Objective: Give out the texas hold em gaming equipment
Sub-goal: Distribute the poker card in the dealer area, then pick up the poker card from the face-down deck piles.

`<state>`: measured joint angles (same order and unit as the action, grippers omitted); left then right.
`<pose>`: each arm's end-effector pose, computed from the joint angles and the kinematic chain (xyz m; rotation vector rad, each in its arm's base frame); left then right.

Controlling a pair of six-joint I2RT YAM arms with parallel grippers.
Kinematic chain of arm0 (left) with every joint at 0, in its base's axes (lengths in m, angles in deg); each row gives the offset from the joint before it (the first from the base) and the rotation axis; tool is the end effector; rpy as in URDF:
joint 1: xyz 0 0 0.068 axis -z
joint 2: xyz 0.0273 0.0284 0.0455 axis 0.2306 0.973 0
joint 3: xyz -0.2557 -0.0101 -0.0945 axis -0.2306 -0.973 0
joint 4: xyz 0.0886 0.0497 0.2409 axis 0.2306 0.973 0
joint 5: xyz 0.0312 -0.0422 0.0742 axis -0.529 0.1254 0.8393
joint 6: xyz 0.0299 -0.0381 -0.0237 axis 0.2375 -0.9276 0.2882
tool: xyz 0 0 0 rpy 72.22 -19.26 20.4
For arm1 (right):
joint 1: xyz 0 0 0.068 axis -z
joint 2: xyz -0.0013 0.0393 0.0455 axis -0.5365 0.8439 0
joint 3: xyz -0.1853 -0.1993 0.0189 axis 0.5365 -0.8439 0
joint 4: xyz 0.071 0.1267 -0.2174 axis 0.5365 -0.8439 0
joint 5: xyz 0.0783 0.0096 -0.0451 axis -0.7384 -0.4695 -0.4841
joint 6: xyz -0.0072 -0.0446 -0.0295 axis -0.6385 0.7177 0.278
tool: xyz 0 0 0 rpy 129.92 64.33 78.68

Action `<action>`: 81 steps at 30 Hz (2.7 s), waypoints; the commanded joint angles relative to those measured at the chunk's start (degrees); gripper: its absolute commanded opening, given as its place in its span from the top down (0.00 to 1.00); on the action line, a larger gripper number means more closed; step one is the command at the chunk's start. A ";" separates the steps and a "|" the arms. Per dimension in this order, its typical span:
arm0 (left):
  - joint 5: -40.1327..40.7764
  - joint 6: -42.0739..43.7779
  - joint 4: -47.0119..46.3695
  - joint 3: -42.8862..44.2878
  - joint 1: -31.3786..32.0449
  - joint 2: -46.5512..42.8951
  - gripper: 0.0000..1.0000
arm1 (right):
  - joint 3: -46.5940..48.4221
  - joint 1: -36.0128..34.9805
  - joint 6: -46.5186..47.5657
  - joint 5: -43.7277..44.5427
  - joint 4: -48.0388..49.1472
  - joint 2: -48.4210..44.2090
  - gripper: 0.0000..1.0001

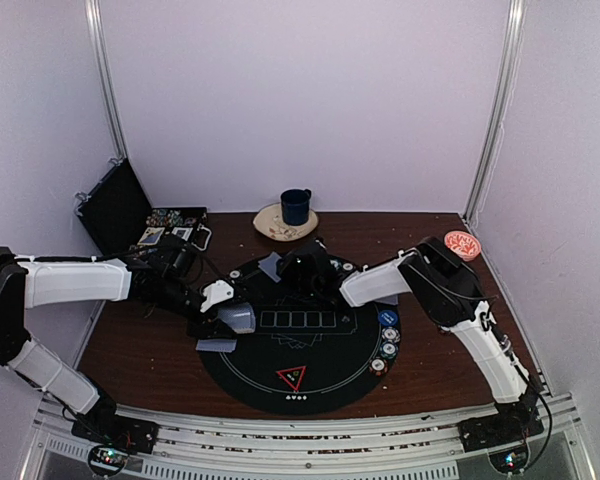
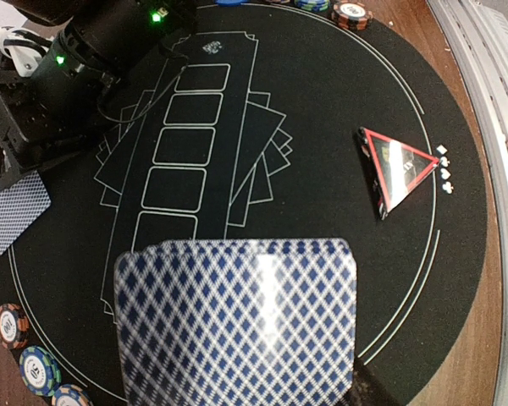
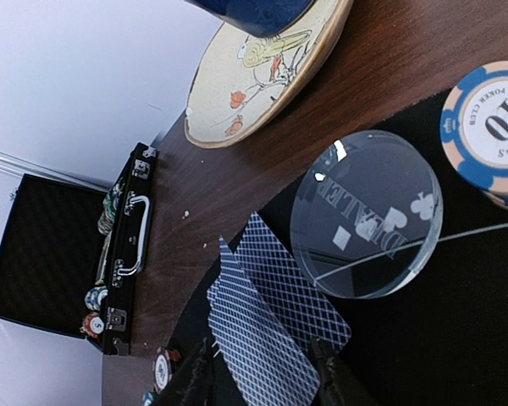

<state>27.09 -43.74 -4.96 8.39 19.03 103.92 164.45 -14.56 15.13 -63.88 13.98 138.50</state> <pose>0.2235 -0.1632 0.1895 1.5866 1.9190 -0.6518 0.3729 0.3930 0.0949 0.4239 2.0793 1.1252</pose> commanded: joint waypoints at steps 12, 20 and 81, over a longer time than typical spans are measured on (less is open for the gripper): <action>-1.52 0.51 -1.17 0.76 0.39 0.54 0.94 | 7.82 -1.31 7.55 8.84 -22.67 -2.77 0.43; -1.54 0.52 -1.12 0.75 0.34 0.58 0.94 | 7.21 -1.26 9.44 9.72 -25.60 -4.94 0.35; -2.06 0.96 -1.09 0.40 0.38 0.14 0.94 | -22.77 -9.19 32.48 -34.01 -1.29 -26.26 0.05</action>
<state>26.43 -43.33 -4.96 8.39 19.03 104.56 142.18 -23.48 47.68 -97.32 8.93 112.18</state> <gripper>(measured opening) 0.497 0.960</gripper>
